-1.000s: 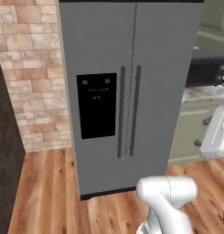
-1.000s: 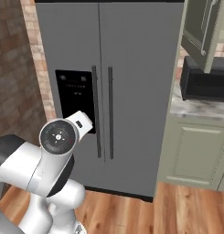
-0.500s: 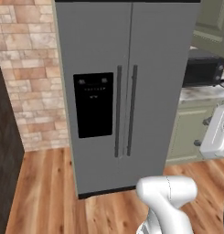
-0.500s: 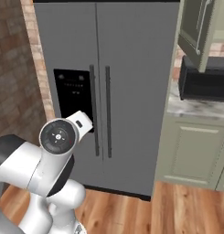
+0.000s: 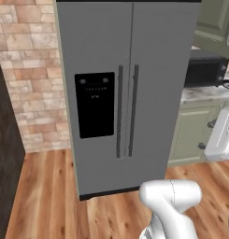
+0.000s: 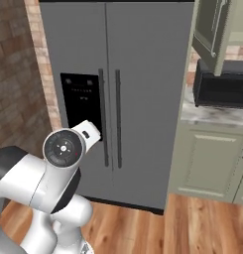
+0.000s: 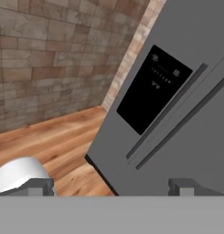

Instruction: Move the hot dog bun to the plate on the dining table and place the condiment next to that plate. Then navigate to the fridge and take the sausage and place it on the plate as well.

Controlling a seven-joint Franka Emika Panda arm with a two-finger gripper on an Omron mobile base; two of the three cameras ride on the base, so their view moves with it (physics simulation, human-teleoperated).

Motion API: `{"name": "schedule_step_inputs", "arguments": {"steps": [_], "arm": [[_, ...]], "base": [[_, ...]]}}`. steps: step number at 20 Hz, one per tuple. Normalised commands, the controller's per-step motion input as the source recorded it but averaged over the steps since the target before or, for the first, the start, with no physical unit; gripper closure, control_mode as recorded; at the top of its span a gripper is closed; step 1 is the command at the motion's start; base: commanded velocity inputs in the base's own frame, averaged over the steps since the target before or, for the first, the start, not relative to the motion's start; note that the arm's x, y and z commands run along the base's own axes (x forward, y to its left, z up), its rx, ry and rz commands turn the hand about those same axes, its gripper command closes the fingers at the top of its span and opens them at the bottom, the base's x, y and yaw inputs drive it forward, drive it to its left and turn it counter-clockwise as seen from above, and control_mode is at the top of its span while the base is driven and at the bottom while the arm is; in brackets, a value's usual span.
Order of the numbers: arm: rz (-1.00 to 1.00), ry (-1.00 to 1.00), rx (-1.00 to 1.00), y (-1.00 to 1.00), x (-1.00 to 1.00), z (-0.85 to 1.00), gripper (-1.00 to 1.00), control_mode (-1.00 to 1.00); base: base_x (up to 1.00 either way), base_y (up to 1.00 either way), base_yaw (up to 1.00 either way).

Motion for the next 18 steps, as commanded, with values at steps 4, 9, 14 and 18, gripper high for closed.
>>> {"name": "schedule_step_inputs", "arguments": {"steps": [4, 9, 14, 18], "arm": [[0.0, 0.0, 0.0, 0.0, 0.0, 0.0, -1.0, 1.0], [0.0, 0.0, 0.0, 0.0, 0.0, 0.0, -1.0, 1.0], [-0.13, -0.05, 0.0, 0.2, 0.61, 0.0, -1.0, -1.0], [-0.08, -0.21, 0.02, 0.25, 0.75, 0.0, -1.0, -1.0]], "base": [[-0.33, -0.01, 0.0], [-0.08, 0.0, 0.0], [0.0, 0.0, 0.0], [0.0, 0.0, 0.0]]}}
